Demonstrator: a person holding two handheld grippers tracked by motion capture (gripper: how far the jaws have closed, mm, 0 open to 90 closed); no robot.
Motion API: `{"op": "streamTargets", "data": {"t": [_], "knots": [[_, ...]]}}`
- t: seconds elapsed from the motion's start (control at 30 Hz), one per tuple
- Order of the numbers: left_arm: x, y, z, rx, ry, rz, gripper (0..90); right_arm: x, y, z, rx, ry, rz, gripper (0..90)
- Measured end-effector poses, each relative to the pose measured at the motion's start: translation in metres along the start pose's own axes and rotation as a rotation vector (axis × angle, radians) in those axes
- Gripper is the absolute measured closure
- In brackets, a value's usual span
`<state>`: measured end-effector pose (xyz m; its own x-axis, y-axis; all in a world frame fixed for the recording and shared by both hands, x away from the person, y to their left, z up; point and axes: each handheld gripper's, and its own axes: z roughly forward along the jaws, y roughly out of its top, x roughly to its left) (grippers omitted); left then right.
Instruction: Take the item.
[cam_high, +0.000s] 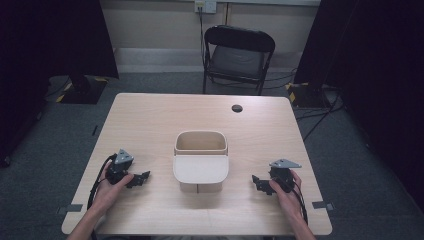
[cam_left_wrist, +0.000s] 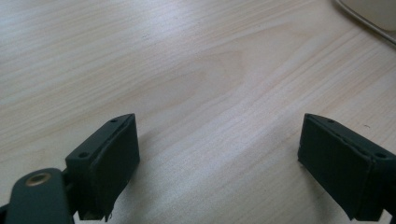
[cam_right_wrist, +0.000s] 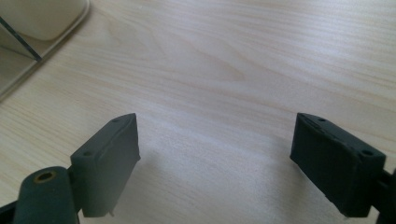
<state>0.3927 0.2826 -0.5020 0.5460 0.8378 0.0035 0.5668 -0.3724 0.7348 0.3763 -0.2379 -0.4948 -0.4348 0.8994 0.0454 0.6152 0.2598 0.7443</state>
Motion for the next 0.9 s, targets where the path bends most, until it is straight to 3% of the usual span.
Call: {"op": "streamTargets", "data": {"t": [0.33,0.9], "knots": [[0.0,0.0,0.0,0.0,0.0,0.0,12.1,0.007,0.005,-0.009,-0.044,0.052,0.005,15.8],[0.0,0.0,0.0,0.0,0.0,0.001,12.0,0.041,0.019,-0.03,-0.132,0.222,-0.077,16.2]]}}
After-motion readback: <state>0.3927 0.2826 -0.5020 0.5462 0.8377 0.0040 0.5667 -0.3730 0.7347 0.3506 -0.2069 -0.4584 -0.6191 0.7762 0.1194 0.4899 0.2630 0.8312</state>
